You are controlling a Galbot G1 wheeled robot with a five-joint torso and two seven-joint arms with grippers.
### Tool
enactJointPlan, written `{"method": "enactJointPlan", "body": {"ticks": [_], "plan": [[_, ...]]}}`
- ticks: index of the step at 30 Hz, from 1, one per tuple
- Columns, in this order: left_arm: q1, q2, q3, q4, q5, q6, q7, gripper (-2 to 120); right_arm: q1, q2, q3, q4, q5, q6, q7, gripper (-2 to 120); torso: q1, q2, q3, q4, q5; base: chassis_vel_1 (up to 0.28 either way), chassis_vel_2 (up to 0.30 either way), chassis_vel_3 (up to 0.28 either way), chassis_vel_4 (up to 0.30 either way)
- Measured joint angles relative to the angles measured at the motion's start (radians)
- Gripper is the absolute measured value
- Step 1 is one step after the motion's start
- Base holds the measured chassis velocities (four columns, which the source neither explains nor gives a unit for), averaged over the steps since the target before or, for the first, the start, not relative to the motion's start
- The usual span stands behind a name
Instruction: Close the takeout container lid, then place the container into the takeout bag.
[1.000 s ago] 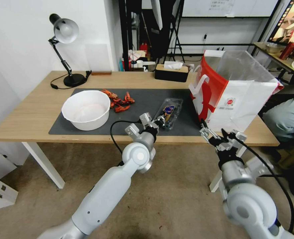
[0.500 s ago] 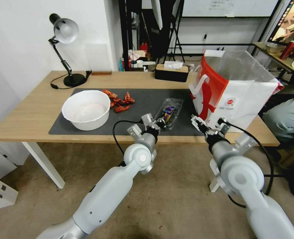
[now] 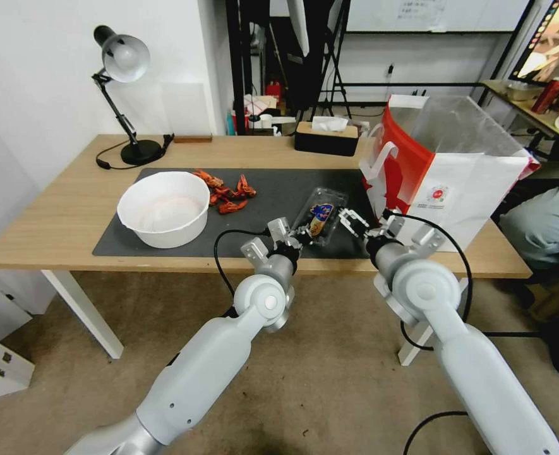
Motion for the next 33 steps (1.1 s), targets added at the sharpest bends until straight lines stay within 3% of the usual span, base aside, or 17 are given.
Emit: {"method": "enactJointPlan", "body": {"ticks": [11, 16, 33], "plan": [[0.001, 0.008, 0.0, 0.0, 0.0, -0.004, 0.001, 0, 0.06, 0.045, -0.045, -0.1, -0.013, -0.012, -0.011, 100, 0.0, 0.0, 0.0, 0.0, 0.0, 0.0, 0.0, 0.0, 0.0], [0.004, 0.01, -0.001, 0.0, 0.0, -0.006, 0.002, 0, 0.069, 0.063, -0.058, -0.141, -0.037, -0.011, -0.025, 86, 0.0, 0.0, 0.0, 0.0, 0.0001, 0.0, 0.0, 0.0, 0.0], [0.006, 0.017, -0.003, -0.004, 0.0, -0.012, 0.003, 0, 0.061, 0.084, -0.062, -0.179, -0.071, -0.007, -0.055, 19, 0.0, 0.0, 0.0, 0.0003, 0.0002, 0.0, 0.0, 0.0, 0.0]]}}
